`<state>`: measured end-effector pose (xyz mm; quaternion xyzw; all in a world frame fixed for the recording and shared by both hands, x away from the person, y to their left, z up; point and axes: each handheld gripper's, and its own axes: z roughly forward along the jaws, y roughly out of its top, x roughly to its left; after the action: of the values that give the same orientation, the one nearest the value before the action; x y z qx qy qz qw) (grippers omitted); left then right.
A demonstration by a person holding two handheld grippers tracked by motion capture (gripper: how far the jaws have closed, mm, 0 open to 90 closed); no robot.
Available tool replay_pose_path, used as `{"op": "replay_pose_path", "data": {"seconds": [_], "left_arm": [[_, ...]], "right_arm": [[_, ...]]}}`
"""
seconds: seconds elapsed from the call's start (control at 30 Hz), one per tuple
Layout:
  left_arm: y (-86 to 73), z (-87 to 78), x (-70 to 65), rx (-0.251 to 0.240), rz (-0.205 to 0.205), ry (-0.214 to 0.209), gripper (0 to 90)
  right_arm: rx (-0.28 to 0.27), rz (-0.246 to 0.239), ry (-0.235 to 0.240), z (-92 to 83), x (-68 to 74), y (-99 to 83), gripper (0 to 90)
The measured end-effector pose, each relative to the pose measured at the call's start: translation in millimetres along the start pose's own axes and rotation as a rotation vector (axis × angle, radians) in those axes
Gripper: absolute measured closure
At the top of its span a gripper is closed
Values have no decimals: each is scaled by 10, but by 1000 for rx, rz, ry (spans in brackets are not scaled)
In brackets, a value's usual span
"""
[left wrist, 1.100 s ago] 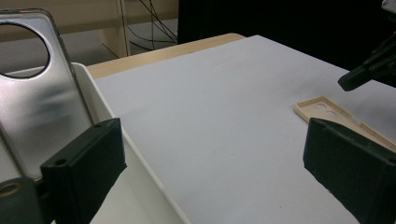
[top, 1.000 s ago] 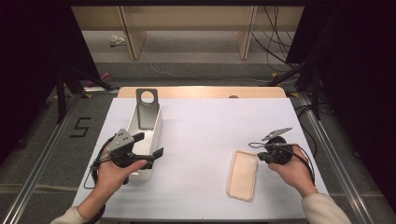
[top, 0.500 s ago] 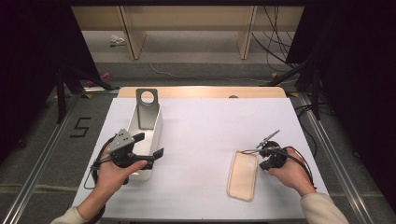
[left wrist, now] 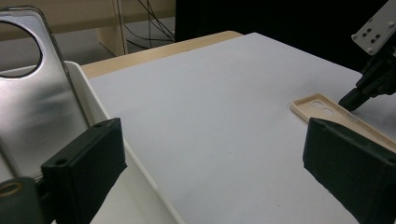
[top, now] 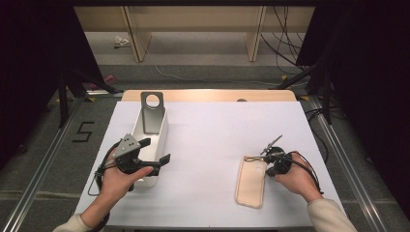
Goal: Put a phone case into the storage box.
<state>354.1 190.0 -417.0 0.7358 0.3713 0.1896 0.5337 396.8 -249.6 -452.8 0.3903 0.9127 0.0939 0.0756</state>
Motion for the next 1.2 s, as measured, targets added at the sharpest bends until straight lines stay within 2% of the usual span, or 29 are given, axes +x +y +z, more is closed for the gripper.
{"op": "replay_pose_path", "data": {"seconds": [0.37,0.63,0.77,0.9,1.1,1.2], "left_arm": [[4,8,-12,0,4,-3,54],[3,7,-11,1,4,-3,54],[0,11,-16,2,4,-4,54],[-3,11,-18,4,6,-5,54],[-10,18,-19,7,7,-6,54],[-12,19,-22,8,6,-8,54]], "right_arm": [[-2,-29,-11,23,44,125,900],[-6,-41,-14,14,38,122,899],[-19,-49,-17,-2,37,108,836],[-31,-57,-40,-30,32,82,744],[-58,-130,-83,-73,30,36,504],[-78,-172,-87,-121,35,32,398]]}}
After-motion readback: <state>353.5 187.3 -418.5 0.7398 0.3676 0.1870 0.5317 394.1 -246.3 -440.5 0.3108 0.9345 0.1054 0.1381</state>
